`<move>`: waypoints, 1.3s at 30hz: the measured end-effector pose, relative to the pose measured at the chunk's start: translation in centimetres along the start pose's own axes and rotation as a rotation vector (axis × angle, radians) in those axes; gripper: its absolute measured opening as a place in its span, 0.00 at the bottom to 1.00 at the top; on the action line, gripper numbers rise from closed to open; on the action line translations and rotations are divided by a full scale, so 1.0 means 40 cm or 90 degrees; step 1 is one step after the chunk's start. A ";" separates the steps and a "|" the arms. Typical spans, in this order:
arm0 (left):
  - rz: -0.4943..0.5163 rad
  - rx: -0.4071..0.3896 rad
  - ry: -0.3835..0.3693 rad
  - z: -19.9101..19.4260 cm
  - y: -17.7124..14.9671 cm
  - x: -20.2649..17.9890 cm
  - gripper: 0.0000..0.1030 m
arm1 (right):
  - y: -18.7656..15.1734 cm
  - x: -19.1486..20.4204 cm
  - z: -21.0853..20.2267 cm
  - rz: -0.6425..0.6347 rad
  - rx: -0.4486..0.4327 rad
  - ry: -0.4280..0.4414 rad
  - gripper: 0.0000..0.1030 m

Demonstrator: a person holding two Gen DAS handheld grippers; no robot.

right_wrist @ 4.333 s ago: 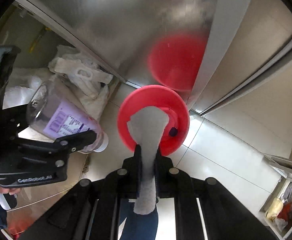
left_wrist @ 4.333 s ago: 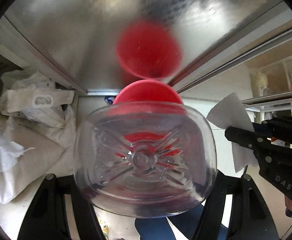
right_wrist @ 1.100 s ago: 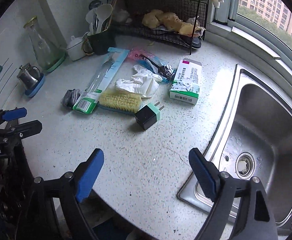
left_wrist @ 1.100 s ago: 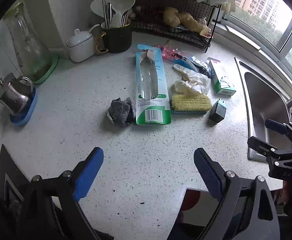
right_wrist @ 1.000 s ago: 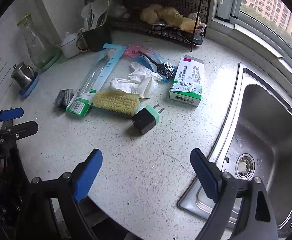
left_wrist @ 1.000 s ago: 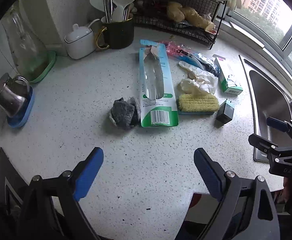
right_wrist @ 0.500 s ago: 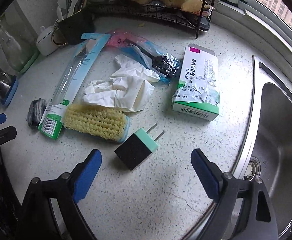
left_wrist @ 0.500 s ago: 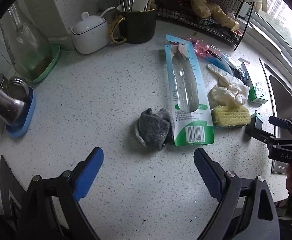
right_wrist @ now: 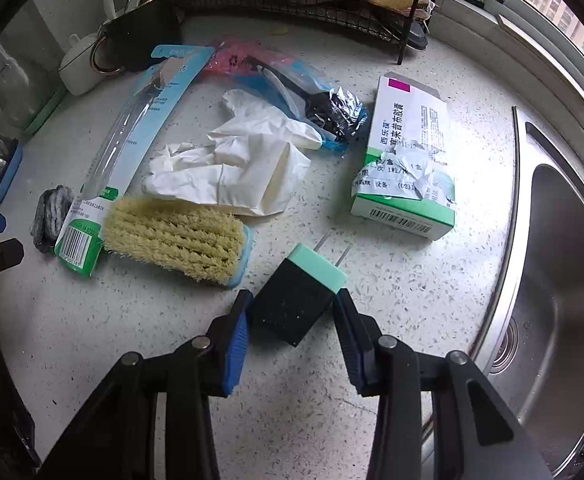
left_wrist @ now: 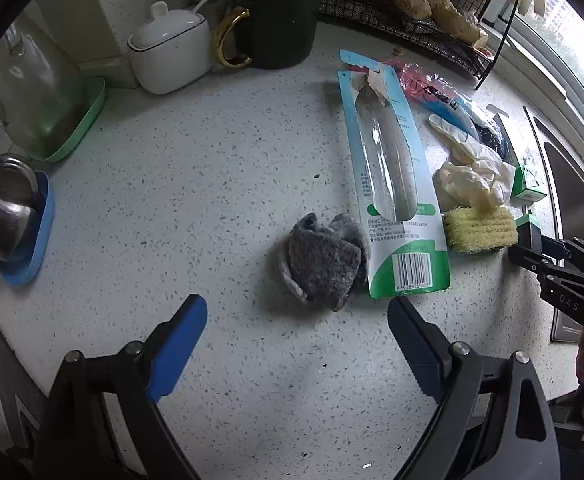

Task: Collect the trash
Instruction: 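Grasp the black charger plug with the right tool while the left tool grasps the grey sponge, then carry the grey sponge and black charger down over the red bin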

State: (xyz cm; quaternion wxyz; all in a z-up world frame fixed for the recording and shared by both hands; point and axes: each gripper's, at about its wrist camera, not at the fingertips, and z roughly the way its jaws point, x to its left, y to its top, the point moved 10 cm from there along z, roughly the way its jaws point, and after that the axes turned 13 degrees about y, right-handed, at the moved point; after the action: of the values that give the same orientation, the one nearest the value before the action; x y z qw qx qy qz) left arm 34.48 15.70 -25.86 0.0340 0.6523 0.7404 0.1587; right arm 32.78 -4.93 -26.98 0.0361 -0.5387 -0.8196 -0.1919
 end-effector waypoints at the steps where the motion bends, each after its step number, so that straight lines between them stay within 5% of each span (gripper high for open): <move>1: 0.003 0.002 0.001 0.006 0.002 0.001 0.88 | 0.000 0.004 -0.001 -0.001 -0.001 0.002 0.36; 21: 0.010 0.036 -0.004 0.119 0.052 -0.007 0.88 | -0.024 0.000 -0.060 0.017 -0.018 -0.001 0.35; 26: 0.004 0.017 0.002 0.115 0.064 0.008 0.74 | -0.016 0.000 -0.063 0.017 -0.024 0.000 0.36; 28: 0.005 0.010 0.012 0.108 0.070 0.023 0.52 | -0.014 0.001 -0.062 0.017 -0.025 0.002 0.36; 30: 0.008 0.009 0.026 0.107 0.075 0.030 0.41 | -0.013 0.002 -0.060 0.017 -0.025 0.003 0.36; 39: 0.013 0.012 -0.022 0.087 0.046 -0.022 0.35 | -0.017 0.019 -0.079 0.010 -0.037 0.015 0.36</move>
State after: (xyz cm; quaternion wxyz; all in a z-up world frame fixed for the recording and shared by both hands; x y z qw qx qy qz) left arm 37.25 15.68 -28.80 0.0388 0.6627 0.7345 0.1408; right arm 31.39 -5.61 -24.06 0.0318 -0.5433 -0.8091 -0.2215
